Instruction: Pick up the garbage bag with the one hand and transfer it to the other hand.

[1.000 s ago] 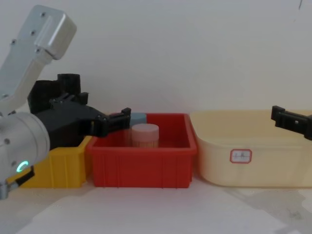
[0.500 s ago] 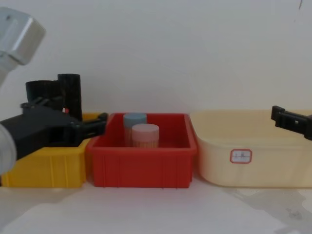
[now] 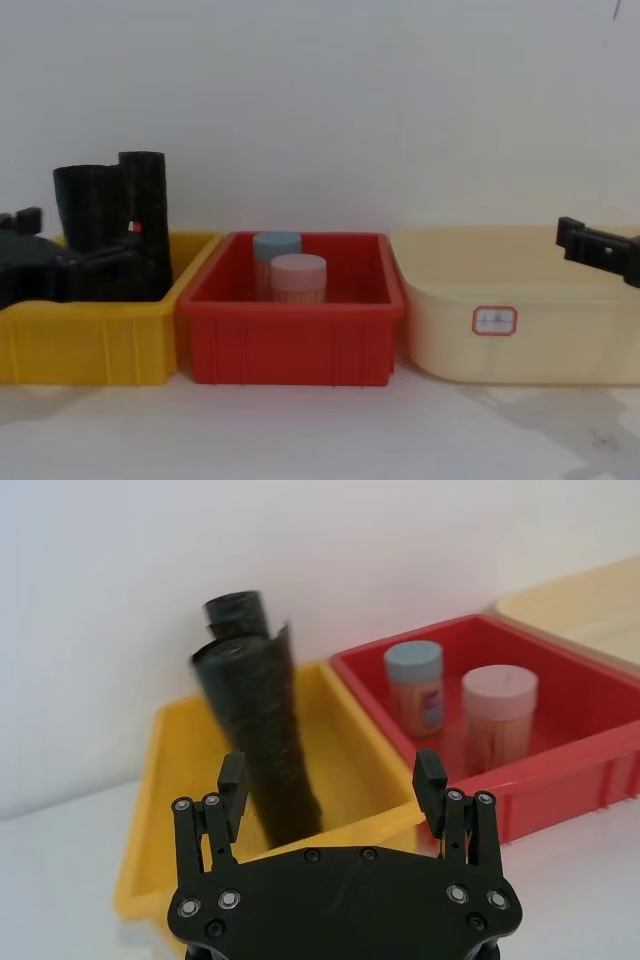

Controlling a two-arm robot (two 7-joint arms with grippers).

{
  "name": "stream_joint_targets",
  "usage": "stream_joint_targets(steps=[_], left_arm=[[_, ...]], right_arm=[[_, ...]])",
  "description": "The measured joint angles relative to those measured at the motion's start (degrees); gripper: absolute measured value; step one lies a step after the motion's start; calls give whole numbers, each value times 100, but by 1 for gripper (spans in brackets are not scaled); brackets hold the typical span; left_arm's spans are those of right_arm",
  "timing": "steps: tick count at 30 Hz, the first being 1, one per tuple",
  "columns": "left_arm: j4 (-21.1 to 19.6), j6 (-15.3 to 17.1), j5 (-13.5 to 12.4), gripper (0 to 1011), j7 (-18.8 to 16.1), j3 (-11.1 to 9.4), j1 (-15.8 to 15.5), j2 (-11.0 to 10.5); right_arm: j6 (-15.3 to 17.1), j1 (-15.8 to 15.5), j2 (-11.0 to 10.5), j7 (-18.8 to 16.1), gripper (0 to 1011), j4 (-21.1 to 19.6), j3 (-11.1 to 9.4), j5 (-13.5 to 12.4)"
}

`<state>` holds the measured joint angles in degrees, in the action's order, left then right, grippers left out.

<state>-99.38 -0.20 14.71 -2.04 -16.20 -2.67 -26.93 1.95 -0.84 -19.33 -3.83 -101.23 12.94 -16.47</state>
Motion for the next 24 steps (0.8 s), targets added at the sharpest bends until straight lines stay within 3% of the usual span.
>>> stream_joint_targets(steps=[12, 24], left_arm=[[117, 118, 286, 1001, -95, 380, 92, 78], [562, 166, 505, 1001, 10, 603, -187, 185]], right_arm=[[0, 0, 0, 0, 1000, 0, 0, 0], [0, 0, 0, 0, 1000, 0, 0, 0]])
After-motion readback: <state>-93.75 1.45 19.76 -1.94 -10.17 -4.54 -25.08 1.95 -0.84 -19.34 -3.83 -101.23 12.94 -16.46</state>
